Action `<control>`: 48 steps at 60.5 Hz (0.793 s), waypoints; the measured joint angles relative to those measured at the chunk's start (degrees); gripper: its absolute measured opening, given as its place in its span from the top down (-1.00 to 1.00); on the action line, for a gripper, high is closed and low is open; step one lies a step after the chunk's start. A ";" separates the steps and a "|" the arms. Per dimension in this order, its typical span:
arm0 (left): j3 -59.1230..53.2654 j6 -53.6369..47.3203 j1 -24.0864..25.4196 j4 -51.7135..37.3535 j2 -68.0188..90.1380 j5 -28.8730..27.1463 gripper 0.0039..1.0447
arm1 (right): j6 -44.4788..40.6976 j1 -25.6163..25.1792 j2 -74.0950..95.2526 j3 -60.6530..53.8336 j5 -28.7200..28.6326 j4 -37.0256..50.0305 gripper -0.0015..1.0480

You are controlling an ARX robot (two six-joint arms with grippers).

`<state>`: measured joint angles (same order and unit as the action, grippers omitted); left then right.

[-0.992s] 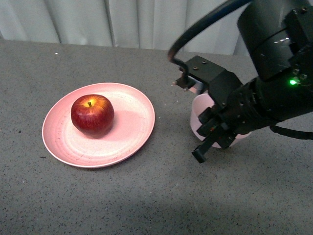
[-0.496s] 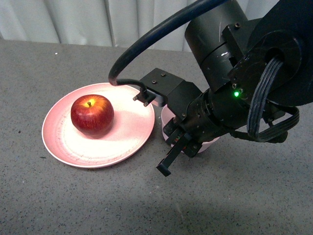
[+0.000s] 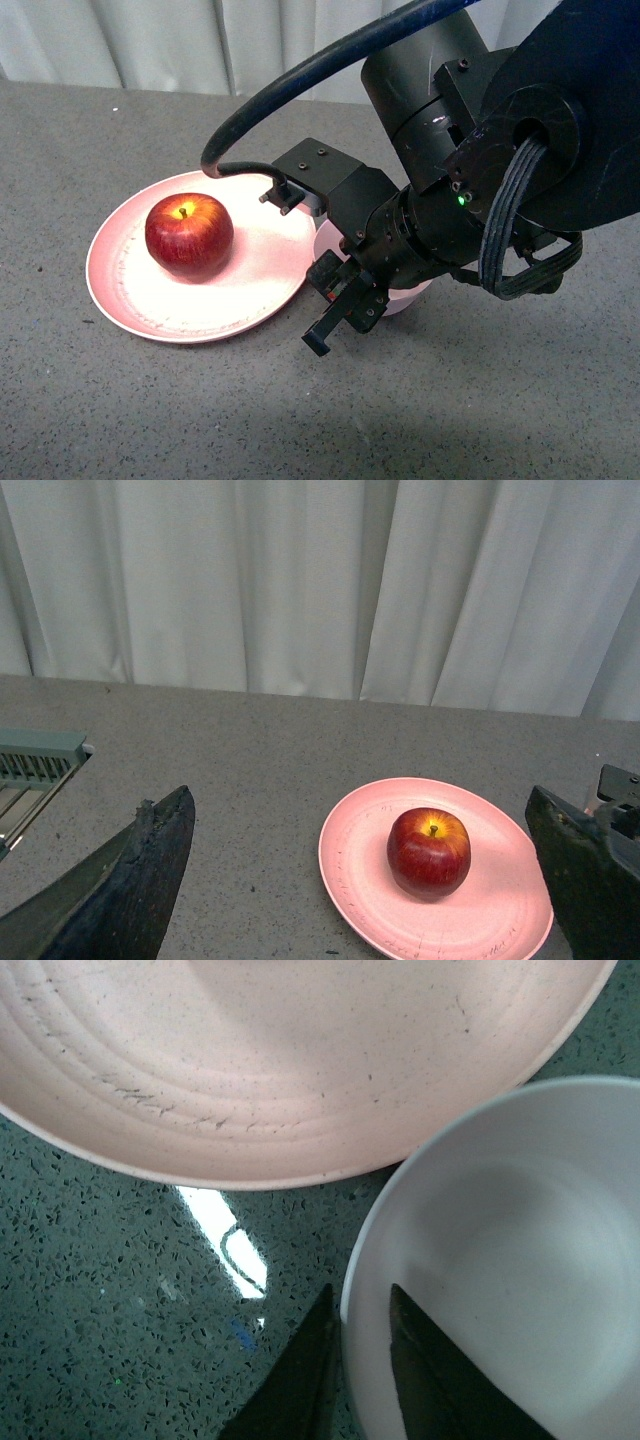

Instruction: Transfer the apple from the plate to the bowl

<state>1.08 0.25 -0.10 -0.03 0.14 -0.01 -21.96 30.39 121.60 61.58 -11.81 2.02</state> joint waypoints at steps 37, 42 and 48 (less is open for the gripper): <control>0.00 0.00 0.00 0.00 0.00 0.00 -0.88 | 15.17 -8.50 -21.84 -21.79 9.14 24.28 -0.82; 0.00 -0.02 0.00 0.00 0.00 0.17 -0.88 | 18.69 -9.40 -21.86 -31.15 24.30 49.22 -0.53; 0.00 0.00 0.00 0.02 0.02 -0.11 -0.88 | 20.35 -12.72 -25.55 -40.94 29.20 68.96 -0.16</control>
<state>1.08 0.25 -0.10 -0.01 0.16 -0.12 -1.61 17.67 96.05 20.64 17.39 70.98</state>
